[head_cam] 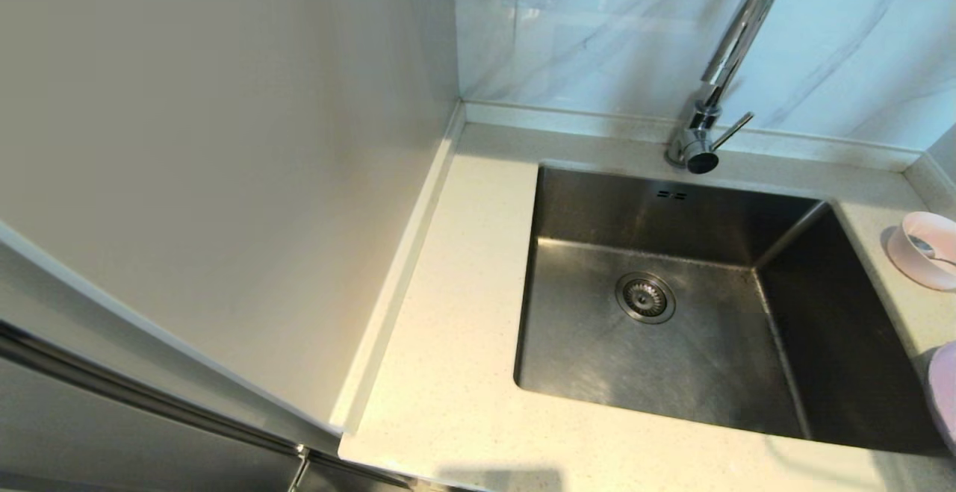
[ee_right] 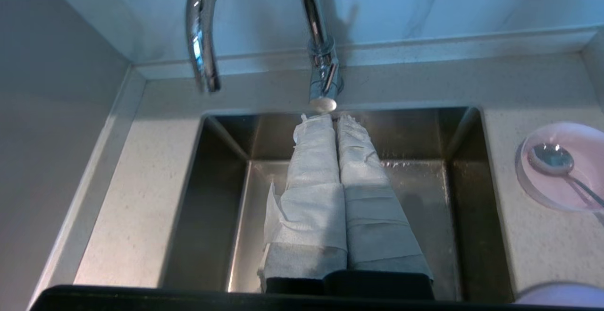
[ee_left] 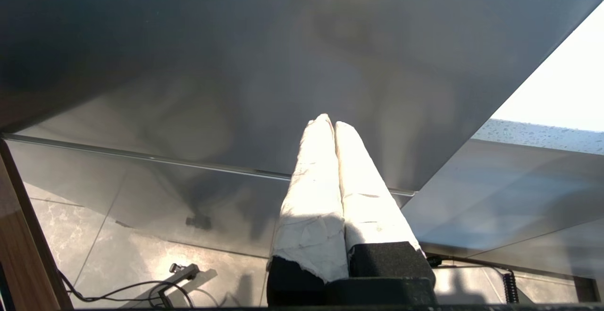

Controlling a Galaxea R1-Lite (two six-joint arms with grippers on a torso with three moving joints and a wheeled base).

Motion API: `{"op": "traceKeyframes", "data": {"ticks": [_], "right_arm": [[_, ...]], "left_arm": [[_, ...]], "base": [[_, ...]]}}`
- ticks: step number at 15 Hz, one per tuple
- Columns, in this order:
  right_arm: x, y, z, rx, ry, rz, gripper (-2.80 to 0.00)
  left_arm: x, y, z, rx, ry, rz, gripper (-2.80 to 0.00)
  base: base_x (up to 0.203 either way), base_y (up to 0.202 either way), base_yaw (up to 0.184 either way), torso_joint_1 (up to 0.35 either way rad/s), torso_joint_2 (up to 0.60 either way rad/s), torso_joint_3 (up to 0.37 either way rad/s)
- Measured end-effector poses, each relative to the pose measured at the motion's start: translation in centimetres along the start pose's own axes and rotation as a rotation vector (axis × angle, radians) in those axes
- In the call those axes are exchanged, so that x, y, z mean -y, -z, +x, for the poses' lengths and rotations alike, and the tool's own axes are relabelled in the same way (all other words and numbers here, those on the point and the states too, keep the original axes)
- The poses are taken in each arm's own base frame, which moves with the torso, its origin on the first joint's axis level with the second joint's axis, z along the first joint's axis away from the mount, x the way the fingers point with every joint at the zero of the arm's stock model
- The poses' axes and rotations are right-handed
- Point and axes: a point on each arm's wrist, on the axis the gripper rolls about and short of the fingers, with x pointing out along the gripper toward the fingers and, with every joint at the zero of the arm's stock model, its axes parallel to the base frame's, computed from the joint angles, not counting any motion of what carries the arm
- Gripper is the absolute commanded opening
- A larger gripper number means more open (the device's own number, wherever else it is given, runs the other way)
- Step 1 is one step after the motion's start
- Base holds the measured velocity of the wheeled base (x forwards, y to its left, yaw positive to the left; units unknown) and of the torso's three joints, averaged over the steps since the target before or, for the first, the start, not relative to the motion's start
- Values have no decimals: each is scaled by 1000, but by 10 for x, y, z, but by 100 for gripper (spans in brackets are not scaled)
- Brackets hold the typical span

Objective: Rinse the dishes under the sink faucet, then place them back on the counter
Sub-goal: Turn on the faucet

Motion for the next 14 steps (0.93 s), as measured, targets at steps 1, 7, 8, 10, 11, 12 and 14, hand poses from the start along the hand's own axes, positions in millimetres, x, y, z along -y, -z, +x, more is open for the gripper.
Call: {"op": "traceKeyframes", "data": {"ticks": [1, 7, 8, 10, 11, 12, 14], "right_arm": [[1, -4, 13, 2, 15, 0, -280], [20, -13, 90, 48, 113, 3, -280], [24, -12, 100, 41, 128, 4, -280], [30, -9, 118, 24, 147, 6, -280], [33, -7, 129, 17, 152, 16, -280], [35, -5, 139, 18, 153, 33, -280], [38, -4, 159, 26, 154, 75, -280]], "left_arm": [[0, 0, 0, 0, 0, 0, -280], [0, 0, 0, 0, -1, 0, -280], [0, 0, 0, 0, -1, 0, -280], [0, 0, 0, 0, -1, 0, -280], [0, 0, 0, 0, -1, 0, -280], [0, 0, 0, 0, 0, 0, -280], [0, 0, 0, 0, -1, 0, -280]], "base": [[0, 0, 0, 0, 0, 0], [0, 0, 0, 0, 0, 0], [0, 0, 0, 0, 0, 0], [0, 0, 0, 0, 0, 0], [0, 0, 0, 0, 0, 0], [0, 0, 0, 0, 0, 0], [0, 0, 0, 0, 0, 0]]}}
